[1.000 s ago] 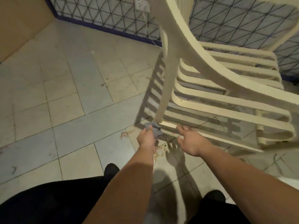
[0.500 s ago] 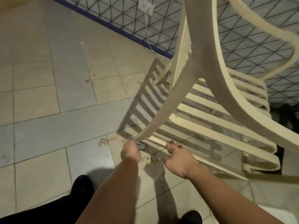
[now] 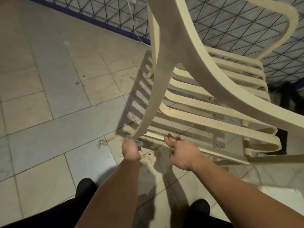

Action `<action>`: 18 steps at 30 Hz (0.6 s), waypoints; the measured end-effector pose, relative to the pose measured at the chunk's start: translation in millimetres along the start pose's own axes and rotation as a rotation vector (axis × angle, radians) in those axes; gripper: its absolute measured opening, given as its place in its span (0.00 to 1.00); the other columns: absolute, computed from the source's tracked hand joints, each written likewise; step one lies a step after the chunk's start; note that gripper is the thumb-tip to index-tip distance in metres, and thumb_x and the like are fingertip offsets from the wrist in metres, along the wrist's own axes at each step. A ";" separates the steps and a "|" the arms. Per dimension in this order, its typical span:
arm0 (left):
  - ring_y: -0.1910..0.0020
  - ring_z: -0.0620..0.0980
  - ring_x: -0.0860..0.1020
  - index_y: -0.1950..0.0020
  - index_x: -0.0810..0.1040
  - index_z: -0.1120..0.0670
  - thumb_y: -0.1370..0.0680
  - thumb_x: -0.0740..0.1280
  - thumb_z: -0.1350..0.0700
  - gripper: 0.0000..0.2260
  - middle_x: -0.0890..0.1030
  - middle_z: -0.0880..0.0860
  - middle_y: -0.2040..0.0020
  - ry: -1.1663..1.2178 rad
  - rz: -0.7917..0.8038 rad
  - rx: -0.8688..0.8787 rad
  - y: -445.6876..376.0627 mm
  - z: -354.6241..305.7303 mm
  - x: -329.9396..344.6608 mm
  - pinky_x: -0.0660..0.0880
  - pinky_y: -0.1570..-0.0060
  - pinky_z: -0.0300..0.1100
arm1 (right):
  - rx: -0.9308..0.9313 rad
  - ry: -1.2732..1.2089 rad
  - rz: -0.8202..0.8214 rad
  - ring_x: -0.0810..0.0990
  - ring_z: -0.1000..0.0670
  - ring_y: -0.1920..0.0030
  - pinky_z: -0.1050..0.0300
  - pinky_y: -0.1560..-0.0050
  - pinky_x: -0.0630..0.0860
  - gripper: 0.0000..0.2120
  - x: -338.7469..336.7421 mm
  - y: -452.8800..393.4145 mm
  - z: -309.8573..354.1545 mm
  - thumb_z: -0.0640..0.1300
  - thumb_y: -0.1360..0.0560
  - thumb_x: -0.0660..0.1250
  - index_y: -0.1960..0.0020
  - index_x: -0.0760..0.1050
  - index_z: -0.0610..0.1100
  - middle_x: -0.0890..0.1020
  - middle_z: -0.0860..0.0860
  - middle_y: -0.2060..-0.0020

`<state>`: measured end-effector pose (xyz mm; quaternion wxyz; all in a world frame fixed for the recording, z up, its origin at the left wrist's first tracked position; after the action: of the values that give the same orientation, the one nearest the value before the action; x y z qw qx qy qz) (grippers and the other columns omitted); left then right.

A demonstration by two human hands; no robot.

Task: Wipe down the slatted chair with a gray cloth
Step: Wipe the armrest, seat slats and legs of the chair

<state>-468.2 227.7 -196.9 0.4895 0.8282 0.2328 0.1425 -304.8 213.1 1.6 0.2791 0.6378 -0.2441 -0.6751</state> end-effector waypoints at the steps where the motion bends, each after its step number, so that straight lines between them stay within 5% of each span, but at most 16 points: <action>1: 0.56 0.56 0.75 0.53 0.73 0.58 0.17 0.52 0.51 0.15 0.71 0.52 0.61 -0.004 0.014 0.014 9.2 1.1 6.9 0.71 0.53 0.42 | 0.005 0.002 0.000 0.56 0.47 0.21 0.54 0.27 0.63 0.34 2.4 -0.2 -0.1 0.45 0.22 0.55 0.19 0.48 0.53 0.52 0.57 0.20; 3: 0.42 0.63 0.78 0.34 0.73 0.64 0.19 0.52 0.49 0.23 0.77 0.62 0.50 0.036 0.034 -0.001 33.7 0.6 14.9 0.73 0.46 0.49 | 0.005 0.000 0.007 0.56 0.46 0.21 0.54 0.29 0.64 0.36 5.8 0.8 0.7 0.44 0.23 0.57 0.19 0.47 0.52 0.51 0.57 0.20; 6: 0.35 0.64 0.77 0.31 0.74 0.64 0.16 0.55 0.55 0.19 0.78 0.63 0.35 0.211 -0.005 0.002 71.6 -5.7 20.2 0.75 0.42 0.49 | -0.001 -0.009 0.003 0.57 0.45 0.22 0.54 0.31 0.65 0.36 5.1 2.1 0.2 0.43 0.24 0.57 0.19 0.48 0.50 0.53 0.56 0.20; 9: 0.51 0.60 0.83 0.55 0.81 0.59 0.15 0.58 0.51 0.18 0.85 0.59 0.53 0.323 -0.077 0.030 96.3 -17.1 16.3 0.79 0.53 0.46 | 0.015 -0.113 0.009 0.55 0.47 0.21 0.56 0.26 0.59 0.36 4.1 2.4 -6.8 0.42 0.24 0.57 0.19 0.51 0.53 0.54 0.57 0.20; 12: 0.58 0.63 0.83 0.69 0.76 0.57 0.16 0.61 0.55 0.22 0.83 0.58 0.64 0.270 -0.039 0.103 122.9 -33.9 7.5 0.82 0.49 0.57 | 0.046 -0.263 0.009 0.57 0.49 0.21 0.57 0.24 0.58 0.37 8.6 -1.7 -18.6 0.41 0.27 0.57 0.20 0.55 0.57 0.57 0.56 0.21; 15: 0.60 0.57 0.81 0.67 0.78 0.49 0.18 0.65 0.61 0.18 0.81 0.51 0.70 0.225 -0.012 0.157 146.2 -49.2 1.0 0.80 0.48 0.50 | 0.073 -0.407 -0.018 0.63 0.46 0.23 0.57 0.26 0.62 0.37 14.0 -4.5 -28.0 0.43 0.30 0.57 0.22 0.59 0.59 0.62 0.51 0.22; 18: 0.49 0.55 0.82 0.45 0.84 0.51 0.19 0.67 0.59 0.07 0.84 0.51 0.56 0.085 0.031 0.245 159.5 -57.0 0.1 0.77 0.39 0.48 | 0.062 -0.689 -0.102 0.74 0.42 0.32 0.55 0.35 0.72 0.31 9.3 5.5 -32.4 0.35 0.25 0.57 0.24 0.66 0.53 0.74 0.46 0.29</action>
<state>-455.3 204.4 -29.6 0.3720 0.8785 0.2562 0.1556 -272.5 203.5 -3.5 0.1267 0.3922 -0.3121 -0.8560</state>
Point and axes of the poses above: each hand's wrist, its own y-axis away from the middle knuckle, its own x-axis out of the palm, z = x × y, the point moved 10 cm from there along -y, towards the middle knuckle
